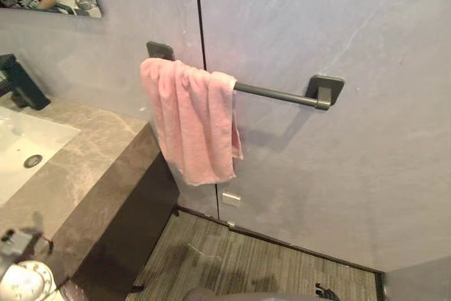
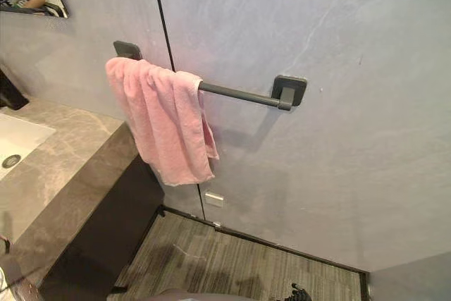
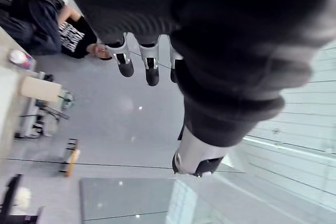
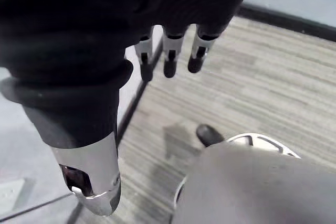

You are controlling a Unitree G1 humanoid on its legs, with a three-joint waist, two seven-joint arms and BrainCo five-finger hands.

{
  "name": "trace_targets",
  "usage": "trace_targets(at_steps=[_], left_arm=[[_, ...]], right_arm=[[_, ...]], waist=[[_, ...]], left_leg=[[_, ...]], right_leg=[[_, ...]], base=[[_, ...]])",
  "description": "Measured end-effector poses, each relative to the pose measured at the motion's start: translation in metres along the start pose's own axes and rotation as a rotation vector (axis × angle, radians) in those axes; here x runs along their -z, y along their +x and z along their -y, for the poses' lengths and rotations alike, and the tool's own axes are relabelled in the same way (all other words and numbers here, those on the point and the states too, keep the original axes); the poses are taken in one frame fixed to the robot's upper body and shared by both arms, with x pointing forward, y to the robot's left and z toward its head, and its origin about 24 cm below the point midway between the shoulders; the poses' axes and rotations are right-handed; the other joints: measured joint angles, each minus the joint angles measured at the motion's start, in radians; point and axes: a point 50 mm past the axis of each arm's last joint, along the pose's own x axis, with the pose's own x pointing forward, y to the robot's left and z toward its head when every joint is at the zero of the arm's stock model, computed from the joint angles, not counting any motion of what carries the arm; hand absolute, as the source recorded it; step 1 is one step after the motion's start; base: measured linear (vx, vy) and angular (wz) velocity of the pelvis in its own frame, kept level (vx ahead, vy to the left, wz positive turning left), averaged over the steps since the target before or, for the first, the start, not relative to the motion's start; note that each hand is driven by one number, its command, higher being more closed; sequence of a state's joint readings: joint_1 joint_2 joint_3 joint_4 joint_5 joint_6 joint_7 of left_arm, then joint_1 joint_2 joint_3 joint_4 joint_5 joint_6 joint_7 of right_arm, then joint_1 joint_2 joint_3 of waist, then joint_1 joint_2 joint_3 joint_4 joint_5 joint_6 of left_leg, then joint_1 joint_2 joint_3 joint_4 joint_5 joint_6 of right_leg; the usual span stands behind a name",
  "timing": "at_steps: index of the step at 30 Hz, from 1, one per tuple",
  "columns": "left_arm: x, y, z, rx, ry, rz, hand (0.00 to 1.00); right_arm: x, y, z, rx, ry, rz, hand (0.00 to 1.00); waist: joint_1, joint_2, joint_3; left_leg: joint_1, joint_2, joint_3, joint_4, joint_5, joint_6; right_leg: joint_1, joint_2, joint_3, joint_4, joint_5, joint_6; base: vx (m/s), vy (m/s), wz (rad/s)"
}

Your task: Organize washtable

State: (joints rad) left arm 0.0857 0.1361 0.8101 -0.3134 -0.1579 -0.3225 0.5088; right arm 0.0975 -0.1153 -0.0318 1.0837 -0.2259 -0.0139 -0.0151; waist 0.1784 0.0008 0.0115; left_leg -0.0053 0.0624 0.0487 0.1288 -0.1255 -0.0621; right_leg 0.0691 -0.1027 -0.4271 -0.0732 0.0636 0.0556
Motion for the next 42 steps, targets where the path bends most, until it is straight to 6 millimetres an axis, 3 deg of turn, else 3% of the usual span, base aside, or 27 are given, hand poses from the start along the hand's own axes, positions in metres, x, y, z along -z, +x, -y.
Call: trace_targets(at_steps=[4, 7, 10, 14, 20, 22, 26, 29, 34, 42], left_arm=[[0.022, 0.027, 0.021, 0.055, 0.040, -0.038, 0.00], [0.032, 0.044, 0.018, 0.071, 0.132, -0.063, 0.00], [0.043, 0.054, 0.019, 0.070, 0.201, -0.121, 0.00], [0.058, 0.053, 0.023, 0.143, 0.264, -0.216, 0.00], [0.072, 0.030, 0.070, 0.425, 0.136, -0.342, 0.00], [0.070, 0.024, 0.092, 0.485, 0.053, -0.364, 0.00], [0.062, 0.017, 0.134, 0.561, -0.088, -0.381, 0.00], [0.048, 0.017, 0.168, 0.639, -0.185, -0.372, 0.00], [0.039, 0.023, 0.181, 0.662, -0.243, -0.377, 0.00], [0.028, 0.029, 0.198, 0.737, -0.305, -0.394, 0.00]], right_arm=[[-0.015, 0.001, -0.022, -0.079, -0.061, 0.044, 0.00], [-0.017, 0.002, -0.021, -0.079, -0.064, 0.053, 0.00], [-0.014, 0.001, -0.020, -0.074, -0.064, 0.045, 0.00], [-0.018, 0.000, -0.018, -0.065, -0.066, 0.072, 0.00], [-0.023, -0.001, -0.018, -0.061, -0.071, 0.082, 0.00], [-0.029, -0.001, -0.019, -0.061, -0.073, 0.097, 0.00], [-0.046, 0.000, -0.025, -0.076, -0.099, 0.147, 0.00], [-0.070, -0.002, -0.030, -0.088, -0.124, 0.236, 0.00], [-0.085, -0.003, -0.032, -0.083, -0.131, 0.283, 0.00], [-0.082, -0.004, -0.033, -0.083, -0.122, 0.266, 0.00]], waist=[[-0.006, 0.021, -0.007], [-0.031, 0.021, -0.007], [-0.036, 0.012, -0.009], [-0.056, -0.008, -0.008], [-0.057, -0.007, 0.001], [-0.057, -0.016, 0.016], [-0.056, -0.005, 0.041], [-0.059, 0.003, 0.065], [-0.051, 0.004, 0.077], [-0.051, -0.019, 0.105]], left_leg=[[0.017, 0.009, 0.008, -0.046, 0.028, -0.007], [0.029, 0.018, 0.023, -0.068, 0.034, -0.008], [0.018, 0.035, 0.054, -0.080, 0.038, -0.009], [-0.025, 0.048, 0.080, -0.082, 0.044, -0.020], [-0.075, 0.055, 0.108, -0.075, 0.046, -0.024], [-0.094, 0.055, 0.111, -0.068, 0.046, -0.024], [-0.147, 0.056, 0.126, -0.040, 0.051, -0.031], [-0.176, 0.059, 0.151, -0.038, 0.058, -0.041], [-0.209, 0.062, 0.150, -0.023, 0.063, -0.040], [-0.229, 0.061, 0.174, -0.026, 0.074, -0.026]], right_leg=[[0.000, 0.017, 0.014, -0.019, 0.013, -0.018], [-0.002, 0.028, 0.026, -0.025, 0.021, -0.027], [-0.031, 0.033, 0.051, -0.025, 0.025, -0.033], [-0.083, 0.040, 0.069, -0.025, 0.039, -0.046], [-0.134, 0.039, 0.075, -0.024, 0.042, -0.045], [-0.149, 0.039, 0.075, -0.024, 0.042, -0.045], [-0.201, 0.033, 0.078, -0.007, 0.042, -0.045], [-0.241, 0.031, 0.091, 0.010, 0.042, -0.046], [-0.283, 0.029, 0.094, 0.029, 0.041, -0.048], [-0.312, 0.018, 0.104, 0.049, 0.055, -0.056]], base=[[-0.07, -0.033, -0.07], [-0.06, -0.021, -0.15], [-0.04, -0.010, -0.24], [-0.02, -0.019, -0.15], [0.03, 0.007, -0.03], [0.04, 0.012, 0.00], [0.03, 0.012, 0.00], [0.00, 0.006, -0.09], [0.00, 0.003, 0.04], [-0.07, 0.024, 0.00]])
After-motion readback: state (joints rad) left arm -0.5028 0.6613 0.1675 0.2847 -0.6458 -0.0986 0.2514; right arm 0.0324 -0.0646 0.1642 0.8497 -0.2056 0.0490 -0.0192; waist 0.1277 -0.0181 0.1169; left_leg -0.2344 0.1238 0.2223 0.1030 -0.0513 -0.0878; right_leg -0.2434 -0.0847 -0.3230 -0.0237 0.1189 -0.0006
